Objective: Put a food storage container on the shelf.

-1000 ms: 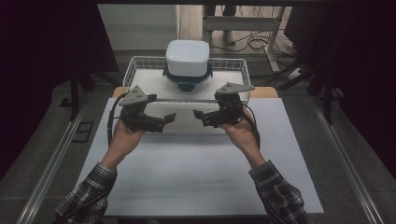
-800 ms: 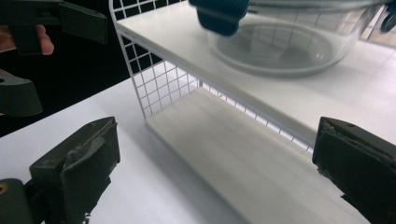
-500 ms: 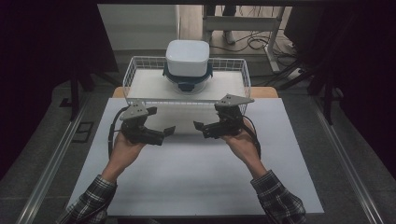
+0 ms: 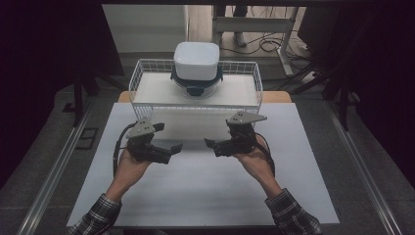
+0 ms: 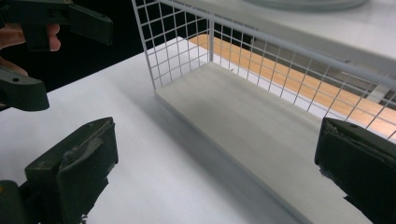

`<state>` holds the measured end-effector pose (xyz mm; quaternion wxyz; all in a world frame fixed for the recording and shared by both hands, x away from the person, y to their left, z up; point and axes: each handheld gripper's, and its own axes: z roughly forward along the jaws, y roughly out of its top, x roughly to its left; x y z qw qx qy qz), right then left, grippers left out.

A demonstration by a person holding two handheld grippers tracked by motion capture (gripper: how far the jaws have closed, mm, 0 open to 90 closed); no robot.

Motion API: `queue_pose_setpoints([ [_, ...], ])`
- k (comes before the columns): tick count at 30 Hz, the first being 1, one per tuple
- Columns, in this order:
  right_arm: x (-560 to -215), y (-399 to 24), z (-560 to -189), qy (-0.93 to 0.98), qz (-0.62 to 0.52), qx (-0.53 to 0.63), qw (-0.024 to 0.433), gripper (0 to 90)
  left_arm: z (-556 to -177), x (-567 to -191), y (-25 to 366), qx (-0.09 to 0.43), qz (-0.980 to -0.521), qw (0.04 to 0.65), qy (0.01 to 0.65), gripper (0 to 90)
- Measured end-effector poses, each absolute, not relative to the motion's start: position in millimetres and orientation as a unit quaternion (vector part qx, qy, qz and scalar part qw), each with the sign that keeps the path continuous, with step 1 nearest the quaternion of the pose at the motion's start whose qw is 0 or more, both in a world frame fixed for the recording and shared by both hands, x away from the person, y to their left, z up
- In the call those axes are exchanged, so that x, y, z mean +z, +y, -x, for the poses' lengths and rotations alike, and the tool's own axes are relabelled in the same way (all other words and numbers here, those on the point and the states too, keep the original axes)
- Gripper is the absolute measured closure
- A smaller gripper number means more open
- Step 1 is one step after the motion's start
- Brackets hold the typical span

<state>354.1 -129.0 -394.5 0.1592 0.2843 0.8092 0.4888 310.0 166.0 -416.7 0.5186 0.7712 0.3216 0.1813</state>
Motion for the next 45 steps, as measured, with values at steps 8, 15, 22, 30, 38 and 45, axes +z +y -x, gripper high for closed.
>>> queue_pose_setpoints([
  [8, -404.9, -135.7, -345.9, 0.809, -0.288, 0.487, 0.158, 0.0, -300.3, -427.8, 163.6, 0.182, -0.777, 0.512, 0.319, 1.4],
  [15, -414.4, -141.5, -339.6, 0.810, -0.295, 0.482, 0.157, 0.0, -292.3, -437.7, 164.4, 0.180, -0.780, 0.506, 0.320, 1.1],
  [22, -421.7, -148.1, -332.8, 0.811, -0.296, 0.481, 0.152, 0.0, -285.9, -446.8, 167.2, 0.175, -0.781, 0.504, 0.325, 0.9],
  [30, -427.2, -158.5, -321.8, 0.812, -0.298, 0.478, 0.152, 0.0, -276.9, -458.2, 171.0, 0.174, -0.782, 0.498, 0.332, 0.8],
  [38, -439.6, -170.0, -313.9, 0.817, -0.303, 0.466, 0.154, 0.0, -267.7, -472.4, 174.7, 0.171, -0.782, 0.493, 0.341, 0.7],
  [45, -445.9, -181.4, -308.8, 0.816, -0.310, 0.462, 0.156, 0.0, -259.7, -484.2, 179.8, 0.171, -0.784, 0.482, 0.352, 0.6],
])
